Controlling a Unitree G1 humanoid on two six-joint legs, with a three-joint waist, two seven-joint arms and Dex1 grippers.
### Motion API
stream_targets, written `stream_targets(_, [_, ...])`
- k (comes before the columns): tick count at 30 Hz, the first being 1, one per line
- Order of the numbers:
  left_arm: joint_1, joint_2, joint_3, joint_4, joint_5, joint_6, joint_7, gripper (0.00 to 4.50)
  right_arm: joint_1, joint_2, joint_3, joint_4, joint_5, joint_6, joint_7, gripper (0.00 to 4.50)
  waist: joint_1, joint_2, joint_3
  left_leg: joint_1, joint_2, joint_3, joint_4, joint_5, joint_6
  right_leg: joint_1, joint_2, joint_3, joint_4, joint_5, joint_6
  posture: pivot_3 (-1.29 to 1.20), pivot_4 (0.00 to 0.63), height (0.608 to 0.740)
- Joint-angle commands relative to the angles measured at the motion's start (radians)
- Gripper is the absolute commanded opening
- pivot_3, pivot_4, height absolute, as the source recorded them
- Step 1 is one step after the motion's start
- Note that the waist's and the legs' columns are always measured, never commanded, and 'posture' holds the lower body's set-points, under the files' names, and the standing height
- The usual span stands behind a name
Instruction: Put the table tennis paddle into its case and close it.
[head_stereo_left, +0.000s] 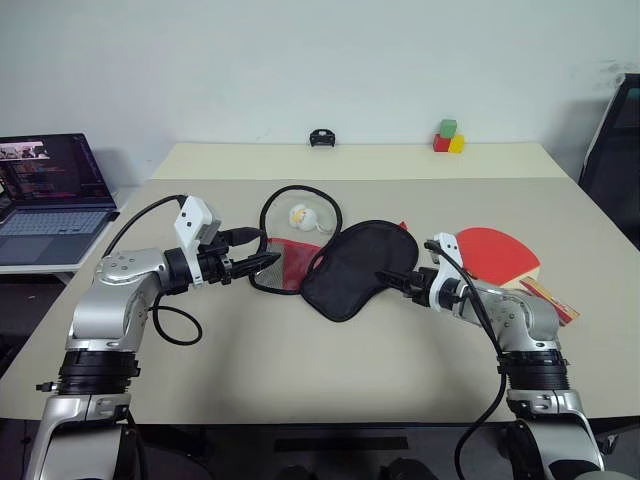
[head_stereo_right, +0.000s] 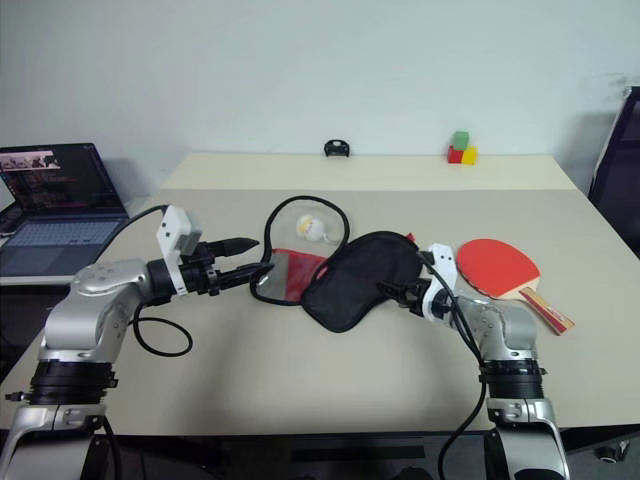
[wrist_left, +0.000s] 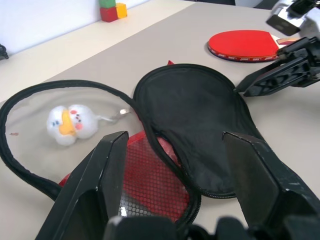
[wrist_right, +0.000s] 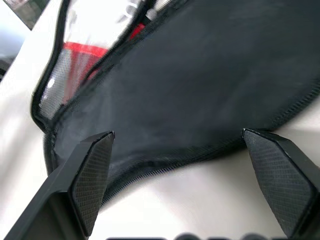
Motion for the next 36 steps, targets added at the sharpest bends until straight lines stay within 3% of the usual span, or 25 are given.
stream_targets(1, [-0.027,0.007,0.008,-0.008,0.002,-0.023,0.001,3.29,-0.032,0.038,-0.018,0.002,0.014,-0.007,-0.012,4.49,0.0,0.0,0.0,0.0,0.0,0.0,0.0,0.0,0.0,0.0,0.0,0.0,0.0,0.0,0.0,0.0,0.15,0.74])
stream_targets(9, [-0.031,0.003,0.011,0.003,0.009,-0.036,0.021,3.29,-0.042,0.089,-0.001,-0.048,0.006,0.003,-0.03,4.49,0.0,0.0,0.0,0.0,0.0,0.0,0.0,0.0,0.0,0.0,0.0,0.0,0.0,0.0,0.0,0.0,0.15,0.74])
stream_targets(14, [-0.02,0.007,0.018,-0.003,0.007,-0.037,0.03,3.29,-0.008,-0.025,0.047,-0.139,-0.022,-0.001,0.031,4.49,0.002,0.0,0.0,0.0,0.0,0.0,0.0,0.0,0.0,0.0,0.0,0.0,0.0,0.0,0.0,0.0,0.15,0.74])
stream_targets(21, [-0.009,0.007,0.011,-0.011,0.008,-0.036,0.028,3.29,0.103,-0.252,0.214,-0.344,-0.06,-0.06,0.237,4.49,-0.001,0.0,0.0,-0.001,0.0,0.0,0.0,0.0,0.0,0.0,0.0,0.0,-0.001,0.0,0.0,0.0,0.15,0.74])
stream_targets(27, [-0.023,-0.001,0.0,0.005,0.016,-0.042,0.027,3.29,0.122,-0.16,0.15,-0.343,0.036,0.069,0.197,4.49,-0.006,0.0,0.0,0.0,0.0,0.0,0.0,0.0,0.0,0.0,0.001,0.0,0.0,0.0,0.0,0.0,0.15,0.74])
stream_targets(36, [-0.037,0.0,-0.006,0.02,0.022,-0.052,0.021,3.29,0.064,-0.066,0.14,-0.237,0.01,0.118,0.119,4.49,0.001,0.0,0.0,0.0,0.0,-0.001,0.0,0.0,0.0,0.0,0.0,0.0,0.0,0.0,0.0,0.0,0.15,0.74])
